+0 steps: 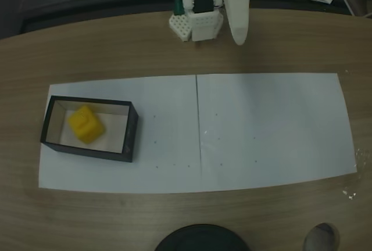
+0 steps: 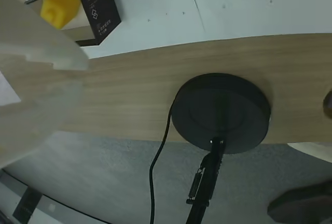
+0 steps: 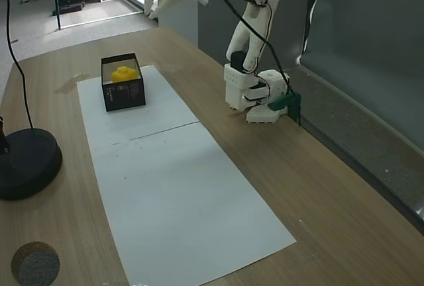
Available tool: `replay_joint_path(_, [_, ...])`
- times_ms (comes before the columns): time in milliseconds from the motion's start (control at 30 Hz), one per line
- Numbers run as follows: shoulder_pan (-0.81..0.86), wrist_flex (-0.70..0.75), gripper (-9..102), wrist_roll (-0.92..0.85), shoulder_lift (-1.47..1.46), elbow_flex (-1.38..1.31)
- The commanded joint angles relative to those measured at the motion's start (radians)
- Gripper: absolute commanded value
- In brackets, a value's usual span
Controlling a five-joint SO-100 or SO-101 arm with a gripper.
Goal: Grab a yellow square and put it in the box.
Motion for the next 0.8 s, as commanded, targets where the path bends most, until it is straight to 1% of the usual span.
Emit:
replay_joint_path(0, [-0.012, -0.021, 0, -0.017, 0.250, 0.129])
replay_joint_path(133, [-0.011, -0.069, 0, -0.086, 0.557, 0.411])
replay_joint_path(367, [-0.011, -0.224, 0, -0.095, 1.146, 0.966])
replay_joint_path(433, [-0.009, -0.272, 0, -0.095, 1.266, 1.046])
replay_joint_path(500, [-0.011, -0.314, 0, -0.130, 1.348, 1.114])
replay_joint_path(567, [-0.005, -0.337, 0, -0.198, 1.365, 1.186])
replay_joint_path(633, [0.037, -0.367, 0, -0.236, 1.355, 1.227])
replay_joint_path(767, [0.140, -0.492, 0, -0.250, 1.353, 1.333])
